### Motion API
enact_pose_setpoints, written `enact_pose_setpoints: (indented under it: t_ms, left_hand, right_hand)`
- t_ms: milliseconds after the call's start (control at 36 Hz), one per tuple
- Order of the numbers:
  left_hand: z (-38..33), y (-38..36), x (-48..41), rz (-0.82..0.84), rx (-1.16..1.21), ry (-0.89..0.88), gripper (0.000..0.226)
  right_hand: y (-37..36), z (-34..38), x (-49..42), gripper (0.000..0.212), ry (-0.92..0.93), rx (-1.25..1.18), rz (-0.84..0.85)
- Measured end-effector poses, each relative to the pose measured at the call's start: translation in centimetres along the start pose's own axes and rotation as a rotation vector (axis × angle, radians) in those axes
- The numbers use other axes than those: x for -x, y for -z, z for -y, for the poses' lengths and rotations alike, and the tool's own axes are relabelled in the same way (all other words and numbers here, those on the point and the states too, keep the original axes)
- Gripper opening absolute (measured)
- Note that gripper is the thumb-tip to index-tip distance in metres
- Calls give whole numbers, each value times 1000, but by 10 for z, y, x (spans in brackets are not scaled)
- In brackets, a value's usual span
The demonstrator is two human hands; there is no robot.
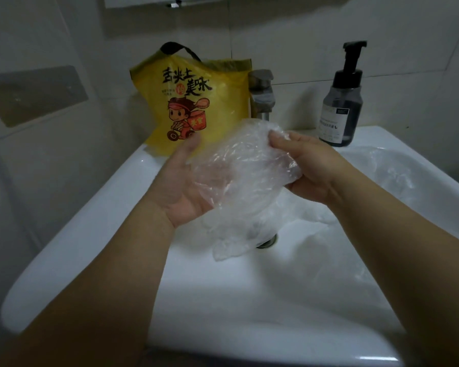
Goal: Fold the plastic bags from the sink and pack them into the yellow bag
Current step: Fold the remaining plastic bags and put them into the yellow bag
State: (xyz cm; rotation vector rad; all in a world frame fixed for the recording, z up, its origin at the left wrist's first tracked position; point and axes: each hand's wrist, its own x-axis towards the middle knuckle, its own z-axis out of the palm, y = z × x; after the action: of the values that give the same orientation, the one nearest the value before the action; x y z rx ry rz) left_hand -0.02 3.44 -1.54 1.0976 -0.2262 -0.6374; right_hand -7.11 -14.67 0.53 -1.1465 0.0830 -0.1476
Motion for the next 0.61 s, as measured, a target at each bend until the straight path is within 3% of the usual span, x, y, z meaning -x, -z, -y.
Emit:
enact_pose_setpoints:
  t_ms: [83,167,250,306,389,500,611]
  left_hand:
    - [1,2,-5,-7,-5,6,18]
    - [-6,15,-13,-53,97,-39,32]
    - [-9,25,-17,-96,-2,-92,52]
    - [-7,26,-17,-58,-51,-52,58]
    - [-2,20,-16,-16,-30,0,66]
    - [-5,11,-8,19,24,-46,47]
    - [-4,8,-7,29,-73,-68,63]
  right_hand:
    - [2,-1,0,14,-34,17,95]
    - [7,0,2,19,-135,132,240]
    - [10,2,6,43,-263,206,344]
    - [6,0,8,48,-257,228,353]
    - [-3,-2,7,53,-109,127,201]
    - [-3,-2,4,70,66,133,-59]
    - [1,0,1,63,91,62,-142]
